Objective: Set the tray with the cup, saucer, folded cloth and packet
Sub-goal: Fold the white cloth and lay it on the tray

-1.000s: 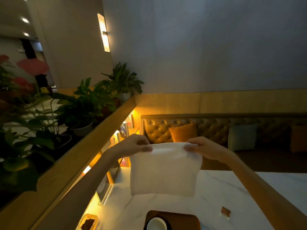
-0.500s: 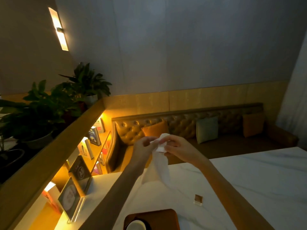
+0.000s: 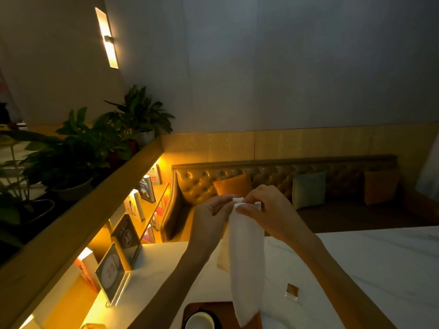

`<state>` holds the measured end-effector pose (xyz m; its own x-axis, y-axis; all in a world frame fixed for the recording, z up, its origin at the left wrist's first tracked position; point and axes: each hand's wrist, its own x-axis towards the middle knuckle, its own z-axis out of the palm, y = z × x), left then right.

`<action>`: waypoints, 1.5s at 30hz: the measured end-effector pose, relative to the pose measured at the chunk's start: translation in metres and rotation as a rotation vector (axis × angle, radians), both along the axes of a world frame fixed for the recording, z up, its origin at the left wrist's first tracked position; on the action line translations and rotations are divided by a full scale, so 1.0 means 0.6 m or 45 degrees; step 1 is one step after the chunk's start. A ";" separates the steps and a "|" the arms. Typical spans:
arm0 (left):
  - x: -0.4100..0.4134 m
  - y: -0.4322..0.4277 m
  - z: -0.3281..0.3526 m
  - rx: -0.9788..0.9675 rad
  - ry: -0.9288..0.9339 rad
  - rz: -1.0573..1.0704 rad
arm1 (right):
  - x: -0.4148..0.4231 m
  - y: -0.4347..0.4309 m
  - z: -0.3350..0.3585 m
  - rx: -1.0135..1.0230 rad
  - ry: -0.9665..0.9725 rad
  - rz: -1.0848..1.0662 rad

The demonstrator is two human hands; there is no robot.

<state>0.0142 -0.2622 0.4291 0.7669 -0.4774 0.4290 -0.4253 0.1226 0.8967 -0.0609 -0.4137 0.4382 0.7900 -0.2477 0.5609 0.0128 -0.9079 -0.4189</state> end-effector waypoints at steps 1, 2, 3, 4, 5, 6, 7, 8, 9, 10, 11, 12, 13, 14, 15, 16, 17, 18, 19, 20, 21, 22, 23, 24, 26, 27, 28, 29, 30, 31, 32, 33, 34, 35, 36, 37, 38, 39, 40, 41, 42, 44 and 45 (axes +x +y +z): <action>-0.001 0.005 0.001 -0.013 -0.008 -0.015 | 0.003 0.003 -0.001 0.027 -0.014 -0.005; -0.002 0.011 0.001 -0.019 -0.026 -0.031 | 0.005 0.005 -0.003 0.049 -0.029 -0.010; -0.003 0.017 0.002 -0.016 -0.053 -0.051 | 0.007 0.008 -0.005 0.054 -0.046 -0.015; -0.005 0.023 0.002 -0.006 -0.082 -0.071 | 0.008 0.013 -0.006 0.060 -0.056 -0.012; -0.007 0.029 0.002 0.006 -0.108 -0.076 | 0.008 0.018 -0.005 0.077 -0.058 -0.003; -0.006 0.034 0.001 0.014 -0.123 -0.060 | 0.008 0.023 -0.003 0.123 -0.054 0.020; -0.004 0.038 0.001 0.018 -0.128 -0.029 | 0.007 0.029 -0.001 0.172 -0.042 0.059; 0.000 0.042 0.002 0.018 -0.122 0.004 | 0.006 0.032 0.000 0.188 -0.034 0.110; 0.003 0.046 0.003 0.020 -0.109 0.027 | 0.006 0.033 0.000 0.159 -0.029 0.150; 0.006 0.050 0.003 0.023 -0.095 0.040 | 0.006 0.035 0.000 0.142 -0.010 0.193; 0.008 0.054 0.004 0.026 -0.086 0.043 | 0.003 0.039 0.002 0.155 0.015 0.240; 0.008 0.058 0.005 0.031 -0.097 0.041 | 0.000 0.045 0.005 0.223 0.043 0.290; 0.007 0.062 0.006 0.038 -0.124 0.043 | -0.001 0.050 0.009 0.275 0.077 0.322; 0.006 0.066 0.007 0.045 -0.152 0.054 | -0.001 0.055 0.014 0.297 0.094 0.338; 0.006 0.068 0.008 0.047 -0.172 0.073 | 0.001 0.059 0.019 0.243 0.091 0.328; 0.007 0.071 0.008 0.042 -0.179 0.089 | 0.004 0.062 0.023 0.186 0.080 0.319; 0.010 0.073 0.008 0.043 -0.178 0.092 | 0.009 0.064 0.027 0.131 0.049 0.316; 0.013 0.075 0.008 0.064 -0.174 0.087 | 0.014 0.066 0.031 0.101 0.016 0.308; 0.017 0.077 0.006 0.118 -0.167 0.069 | 0.018 0.065 0.035 0.079 -0.014 0.301; 0.021 0.081 0.002 0.201 -0.157 0.034 | 0.021 0.064 0.039 0.075 -0.030 0.295; 0.025 0.084 -0.005 0.302 -0.137 -0.022 | 0.023 0.062 0.044 0.062 -0.049 0.280; 0.027 0.088 -0.016 0.404 -0.115 -0.085 | 0.024 0.057 0.051 0.045 -0.076 0.258; 0.028 0.091 -0.027 0.487 -0.101 -0.133 | 0.025 0.050 0.058 0.026 -0.109 0.234; 0.028 0.093 -0.039 0.533 -0.103 -0.156 | 0.025 0.042 0.065 0.016 -0.129 0.217; 0.026 0.093 -0.055 0.532 -0.118 -0.153 | 0.024 0.031 0.077 -0.011 -0.095 0.225; 0.024 0.090 -0.059 0.523 -0.119 -0.142 | 0.024 0.028 0.079 -0.021 -0.060 0.248; 0.023 0.086 -0.061 0.511 -0.101 -0.130 | 0.023 0.028 0.080 -0.026 -0.029 0.278; 0.022 0.082 -0.061 0.487 -0.061 -0.131 | 0.024 0.030 0.081 -0.032 -0.007 0.306; 0.021 0.077 -0.062 0.461 -0.032 -0.144 | 0.024 0.032 0.084 -0.043 0.003 0.331; 0.021 0.072 -0.063 0.434 -0.027 -0.154 | 0.024 0.034 0.087 -0.067 0.000 0.352; 0.020 0.066 -0.063 0.416 -0.051 -0.150 | 0.024 0.035 0.092 -0.098 -0.011 0.370; 0.021 0.061 -0.063 0.402 -0.087 -0.129 | 0.025 0.035 0.098 -0.134 -0.027 0.382; 0.023 0.057 -0.064 0.397 -0.127 -0.101 | 0.024 0.034 0.104 -0.169 -0.044 0.389; 0.026 0.053 -0.067 0.405 -0.158 -0.091 | 0.024 0.033 0.110 -0.204 -0.061 0.389; 0.030 0.051 -0.073 0.425 -0.170 -0.122 | 0.024 0.031 0.115 -0.237 -0.081 0.382; 0.034 0.050 -0.081 0.473 -0.161 -0.194 | 0.023 0.029 0.120 -0.263 -0.105 0.368; 0.036 0.051 -0.090 0.549 -0.142 -0.280 | 0.023 0.027 0.125 -0.280 -0.133 0.350; 0.037 0.052 -0.100 0.633 -0.115 -0.367 | 0.023 0.025 0.129 -0.291 -0.165 0.327; 0.038 0.054 -0.110 0.693 -0.076 -0.444 | 0.023 0.021 0.134 -0.297 -0.199 0.298; 0.036 0.057 -0.117 0.708 -0.021 -0.502 | 0.024 0.017 0.137 -0.296 -0.234 0.261; 0.033 0.061 -0.119 0.685 0.036 -0.532 | 0.023 0.011 0.140 -0.286 -0.266 0.222; 0.030 0.068 -0.119 0.607 0.110 -0.516 | 0.022 -0.006 0.142 -0.241 -0.305 0.146; 0.031 0.069 -0.121 0.561 0.127 -0.479 | 0.021 -0.014 0.141 -0.219 -0.309 0.114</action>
<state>0.0330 -0.2206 0.3562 0.5367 -0.8414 0.0628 -0.3358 -0.1447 0.9308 -0.0481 -0.4222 0.5228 0.6424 -0.0679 0.7634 0.1769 -0.9561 -0.2338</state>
